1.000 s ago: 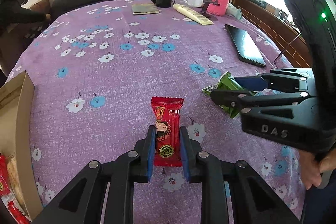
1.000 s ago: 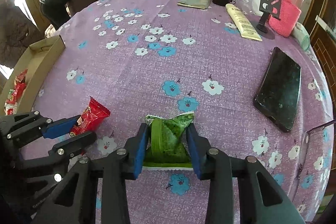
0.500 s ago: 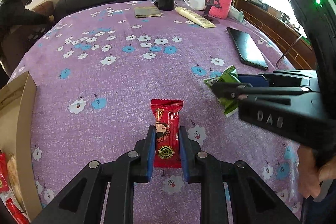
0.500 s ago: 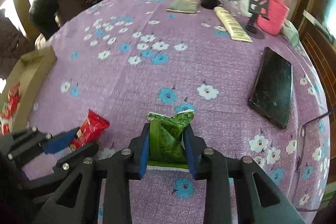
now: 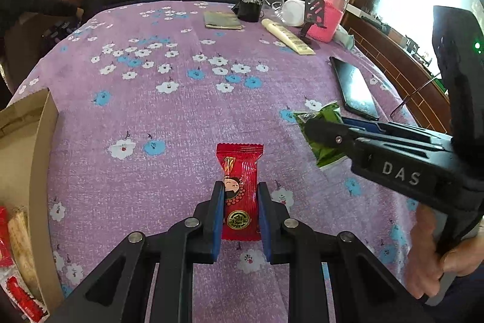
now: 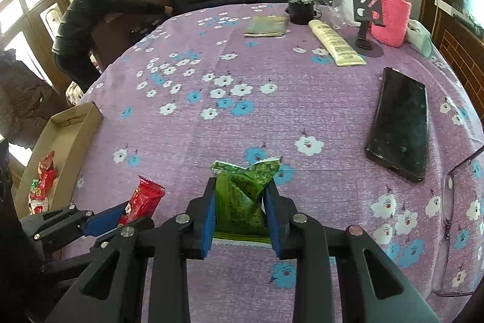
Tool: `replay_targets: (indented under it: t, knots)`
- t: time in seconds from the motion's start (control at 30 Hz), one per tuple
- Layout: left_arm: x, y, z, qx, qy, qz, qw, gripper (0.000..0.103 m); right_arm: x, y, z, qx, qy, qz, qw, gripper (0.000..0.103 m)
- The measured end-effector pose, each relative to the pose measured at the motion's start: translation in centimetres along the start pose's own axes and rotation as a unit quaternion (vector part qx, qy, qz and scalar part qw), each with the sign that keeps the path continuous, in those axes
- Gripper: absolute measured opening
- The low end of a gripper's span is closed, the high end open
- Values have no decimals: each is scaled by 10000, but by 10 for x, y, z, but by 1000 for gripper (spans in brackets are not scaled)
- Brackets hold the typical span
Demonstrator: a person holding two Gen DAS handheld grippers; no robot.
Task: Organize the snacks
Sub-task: 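Lift both snacks and carry them over the cardboard box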
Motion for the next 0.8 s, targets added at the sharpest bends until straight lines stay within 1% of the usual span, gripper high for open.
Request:
replay_targets:
  t: [0.47, 0.67, 0.8]
  knots:
    - [-4, 2, 25, 169, -111, 57, 9998, 20, 2, 0, 3, 41, 10, -44, 10000, 28]
    - [-11, 4, 44, 334, -185, 132, 9992, 21, 6, 2, 4, 50, 9, -150, 9999, 28]
    - [-21, 6, 60, 458, -244, 206, 9984, 21, 2, 4, 7, 54, 48, -237, 9997, 28]
Point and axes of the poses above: each gripper's, at about its wrist camera, not at the fingertips, and z roughly against the way its jaws point, x to its right, y to its top, the point moved 3 cm from there along -z, roughly the way its jaws point, and after that the axes turned 6 degrees about z, right-handed, at the moved point
